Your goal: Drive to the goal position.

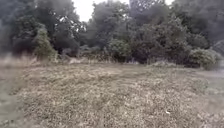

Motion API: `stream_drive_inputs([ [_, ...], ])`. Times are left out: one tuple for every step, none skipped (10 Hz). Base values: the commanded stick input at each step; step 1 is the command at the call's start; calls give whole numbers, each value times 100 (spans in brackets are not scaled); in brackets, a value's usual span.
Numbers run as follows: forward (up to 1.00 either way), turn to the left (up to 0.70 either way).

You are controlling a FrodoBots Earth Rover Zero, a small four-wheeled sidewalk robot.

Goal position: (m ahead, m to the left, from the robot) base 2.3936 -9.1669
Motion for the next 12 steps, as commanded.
stream_drive_inputs([
  [45,0],
  [45,0],
  [45,0],
  [45,0],
  [45,0],
  [45,0],
  [45,0],
  [45,0],
  [45,0],
  [45,0],
  [45,0],
  [45,0],
])
